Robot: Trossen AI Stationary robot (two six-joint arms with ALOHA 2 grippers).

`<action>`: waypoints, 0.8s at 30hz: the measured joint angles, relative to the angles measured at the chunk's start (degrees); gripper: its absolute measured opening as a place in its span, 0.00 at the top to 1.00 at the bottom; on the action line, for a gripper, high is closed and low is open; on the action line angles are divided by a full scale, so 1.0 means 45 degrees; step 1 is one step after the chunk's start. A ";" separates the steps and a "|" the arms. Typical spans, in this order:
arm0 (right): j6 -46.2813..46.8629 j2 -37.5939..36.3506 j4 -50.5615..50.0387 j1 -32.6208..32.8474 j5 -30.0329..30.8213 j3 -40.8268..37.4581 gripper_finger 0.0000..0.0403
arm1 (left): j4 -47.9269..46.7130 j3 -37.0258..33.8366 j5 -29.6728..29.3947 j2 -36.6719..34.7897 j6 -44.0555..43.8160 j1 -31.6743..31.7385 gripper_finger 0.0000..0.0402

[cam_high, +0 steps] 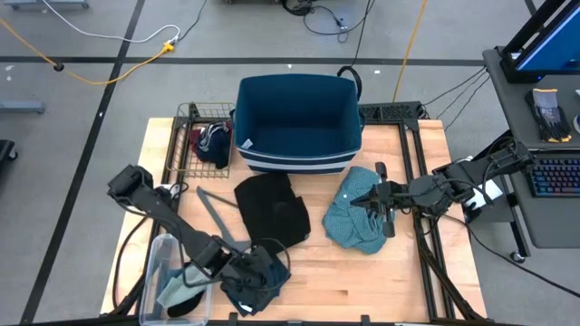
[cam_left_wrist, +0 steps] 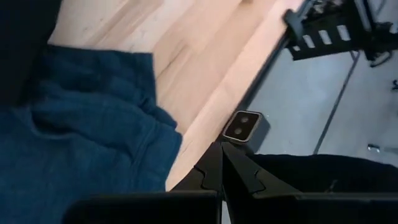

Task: Pick & Place Cloths
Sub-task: Put the gray pants into the gold wire basket

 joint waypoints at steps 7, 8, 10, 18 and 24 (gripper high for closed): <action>-0.0004 0.0000 0.0000 0.0000 0.0000 0.0000 1.00 | -0.1175 0.0000 0.0969 0.0207 -0.1992 0.0193 1.00; -0.0004 0.0000 0.0000 0.0000 0.0000 0.0000 1.00 | -0.1412 0.0000 0.1101 0.0200 -0.2312 0.0233 1.00; -0.0029 0.0000 0.0000 0.0000 0.0000 0.0000 1.00 | -0.2044 0.0005 0.1257 0.0192 -0.2939 0.0260 1.00; -0.0255 0.0000 0.0003 -0.0001 0.0000 0.0000 1.00 | -0.2017 0.0000 0.1408 0.0197 -0.3644 0.0373 1.00; -0.0291 0.0000 0.0005 -0.0003 -0.0005 0.0000 1.00 | -0.1915 0.0000 0.1407 0.0192 -0.3183 0.0374 1.00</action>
